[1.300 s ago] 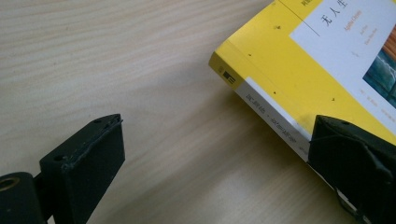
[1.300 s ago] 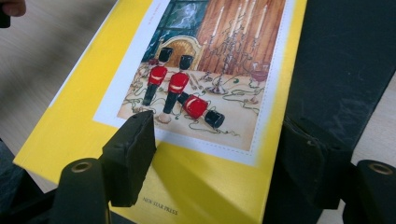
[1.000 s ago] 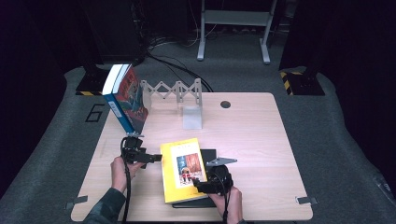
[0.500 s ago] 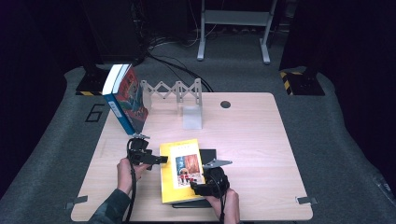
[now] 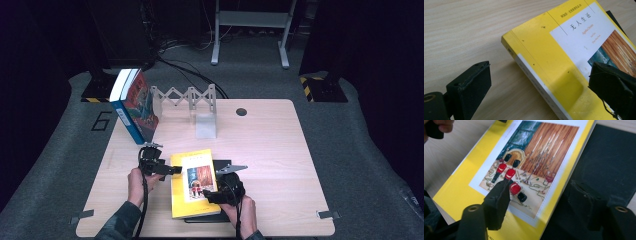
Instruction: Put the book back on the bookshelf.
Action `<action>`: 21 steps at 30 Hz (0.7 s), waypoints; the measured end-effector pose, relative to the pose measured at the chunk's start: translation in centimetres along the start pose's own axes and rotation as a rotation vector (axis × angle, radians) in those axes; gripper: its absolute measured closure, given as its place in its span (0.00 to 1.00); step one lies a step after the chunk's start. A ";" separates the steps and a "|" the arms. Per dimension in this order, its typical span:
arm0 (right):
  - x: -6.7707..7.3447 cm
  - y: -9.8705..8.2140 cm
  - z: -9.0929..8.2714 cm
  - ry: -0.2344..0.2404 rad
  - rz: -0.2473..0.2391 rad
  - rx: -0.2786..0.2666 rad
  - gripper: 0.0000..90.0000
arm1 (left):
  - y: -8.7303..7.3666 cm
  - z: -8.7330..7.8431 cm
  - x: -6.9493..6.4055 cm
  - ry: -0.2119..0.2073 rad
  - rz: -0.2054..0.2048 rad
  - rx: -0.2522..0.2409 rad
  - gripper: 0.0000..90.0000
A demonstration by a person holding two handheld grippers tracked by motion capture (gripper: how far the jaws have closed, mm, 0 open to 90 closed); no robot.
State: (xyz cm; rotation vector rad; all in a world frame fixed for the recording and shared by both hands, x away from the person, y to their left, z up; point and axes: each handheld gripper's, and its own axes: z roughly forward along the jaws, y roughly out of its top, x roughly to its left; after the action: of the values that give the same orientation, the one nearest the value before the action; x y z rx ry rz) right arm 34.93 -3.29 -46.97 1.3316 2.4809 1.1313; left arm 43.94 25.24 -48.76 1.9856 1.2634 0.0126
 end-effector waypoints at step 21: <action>1.1 -0.6 0.9 0.014 0.010 -0.014 0.40 | -0.1 1.2 -0.3 -0.051 -0.030 0.016 0.04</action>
State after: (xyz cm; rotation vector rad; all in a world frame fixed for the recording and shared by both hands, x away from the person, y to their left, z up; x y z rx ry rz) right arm 34.22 -2.18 -47.79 1.3387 2.4737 1.1622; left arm 44.15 24.38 -49.57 1.9678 1.2636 -0.0623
